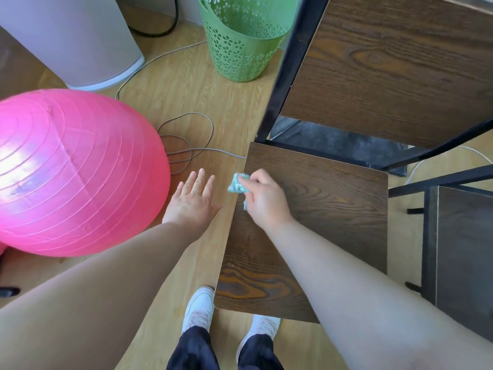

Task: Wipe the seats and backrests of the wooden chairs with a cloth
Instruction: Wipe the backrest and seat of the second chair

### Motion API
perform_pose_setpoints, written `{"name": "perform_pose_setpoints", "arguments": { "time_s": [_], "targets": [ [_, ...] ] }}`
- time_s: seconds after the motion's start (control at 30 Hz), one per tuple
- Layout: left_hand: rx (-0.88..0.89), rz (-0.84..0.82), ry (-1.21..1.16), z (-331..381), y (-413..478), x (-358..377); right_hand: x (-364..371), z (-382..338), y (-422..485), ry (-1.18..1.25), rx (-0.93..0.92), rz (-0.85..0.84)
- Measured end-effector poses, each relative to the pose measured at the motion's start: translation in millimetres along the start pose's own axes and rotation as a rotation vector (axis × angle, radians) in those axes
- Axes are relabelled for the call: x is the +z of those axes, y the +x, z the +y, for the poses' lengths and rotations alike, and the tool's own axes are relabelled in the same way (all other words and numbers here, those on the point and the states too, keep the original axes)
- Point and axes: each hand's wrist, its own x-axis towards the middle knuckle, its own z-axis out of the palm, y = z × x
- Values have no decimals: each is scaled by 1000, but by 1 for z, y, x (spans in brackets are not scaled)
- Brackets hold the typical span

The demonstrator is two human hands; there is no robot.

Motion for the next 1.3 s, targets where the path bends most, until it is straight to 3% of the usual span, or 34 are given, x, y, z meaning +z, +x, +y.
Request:
{"name": "perform_pose_setpoints", "arguments": {
  "time_s": [0.2,0.37,0.43,0.53,0.67,0.87,1.1,1.3],
  "targets": [
    [46,3,-30,11,-11,-9,23,-11,-76,-101,-208,-76],
    [19,30,-97,12,-10,-6,10,-11,-84,7,-171,-156],
    [-7,39,-142,8,-9,0,-15,4,-80,45,-152,-73],
    [-13,23,-137,2,-9,11,-64,44,-64,-11,4,153],
    [-15,20,-148,7,-9,16,-118,101,-41,-92,428,360],
    [53,31,-164,26,-4,11,-124,128,-27,-46,762,506],
    [91,29,-126,31,6,7,-113,124,-30,-30,735,464],
    [93,27,-110,28,4,10,-86,105,-57,-115,462,265]
  ]
}}
